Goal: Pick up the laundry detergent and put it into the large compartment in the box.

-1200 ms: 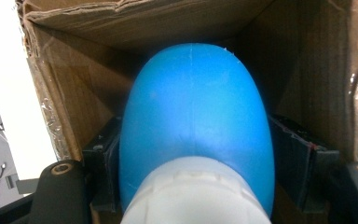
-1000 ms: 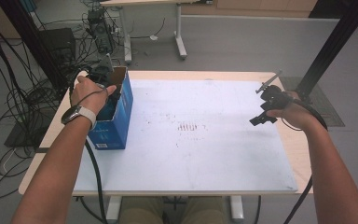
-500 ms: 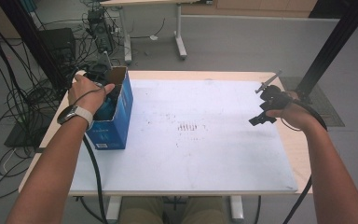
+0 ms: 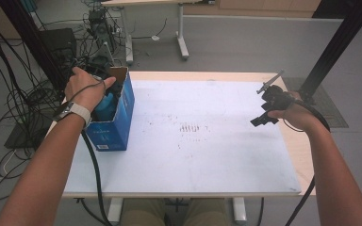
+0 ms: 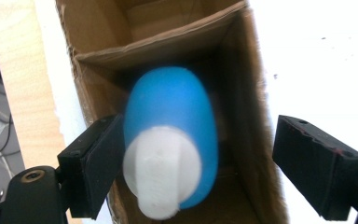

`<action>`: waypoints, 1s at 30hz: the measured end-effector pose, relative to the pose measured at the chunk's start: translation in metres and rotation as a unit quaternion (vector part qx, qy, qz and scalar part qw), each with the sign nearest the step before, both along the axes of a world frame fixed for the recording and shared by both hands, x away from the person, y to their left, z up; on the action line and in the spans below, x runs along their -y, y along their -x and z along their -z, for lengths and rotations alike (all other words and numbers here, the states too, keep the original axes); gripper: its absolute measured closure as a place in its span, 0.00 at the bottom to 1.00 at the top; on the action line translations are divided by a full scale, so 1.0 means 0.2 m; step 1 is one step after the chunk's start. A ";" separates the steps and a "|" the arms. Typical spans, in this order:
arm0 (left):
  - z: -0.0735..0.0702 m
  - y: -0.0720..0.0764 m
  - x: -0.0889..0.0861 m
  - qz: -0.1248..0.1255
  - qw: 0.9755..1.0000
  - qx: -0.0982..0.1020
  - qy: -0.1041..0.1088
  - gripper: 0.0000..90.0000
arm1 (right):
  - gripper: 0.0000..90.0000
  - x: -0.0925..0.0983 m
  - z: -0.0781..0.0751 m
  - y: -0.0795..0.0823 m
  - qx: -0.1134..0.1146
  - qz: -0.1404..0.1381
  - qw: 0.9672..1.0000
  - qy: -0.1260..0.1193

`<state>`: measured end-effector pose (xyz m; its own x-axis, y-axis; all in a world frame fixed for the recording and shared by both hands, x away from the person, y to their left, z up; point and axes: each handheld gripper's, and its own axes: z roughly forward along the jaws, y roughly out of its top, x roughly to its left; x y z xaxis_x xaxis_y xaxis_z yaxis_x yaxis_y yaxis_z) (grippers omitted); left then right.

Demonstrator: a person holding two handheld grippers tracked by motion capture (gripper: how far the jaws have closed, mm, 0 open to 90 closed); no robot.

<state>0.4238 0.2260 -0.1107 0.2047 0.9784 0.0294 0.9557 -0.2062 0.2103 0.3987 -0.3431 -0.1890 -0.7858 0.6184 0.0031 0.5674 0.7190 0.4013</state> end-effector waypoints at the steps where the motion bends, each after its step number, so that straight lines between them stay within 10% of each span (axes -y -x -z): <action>1: -0.01 0.01 0.00 0.001 1.000 0.004 0.000 0.19 | 0.12 0.00 0.00 0.00 0.001 0.001 1.000 0.000; 16: -0.20 0.04 -0.05 0.042 0.999 0.019 0.022 0.09 | 0.12 0.01 -0.07 0.04 0.016 -0.004 1.000 0.000; 30: -0.37 0.08 0.02 0.123 0.991 0.034 0.026 0.07 | 0.12 -0.01 -0.13 0.04 0.021 -0.003 1.000 0.003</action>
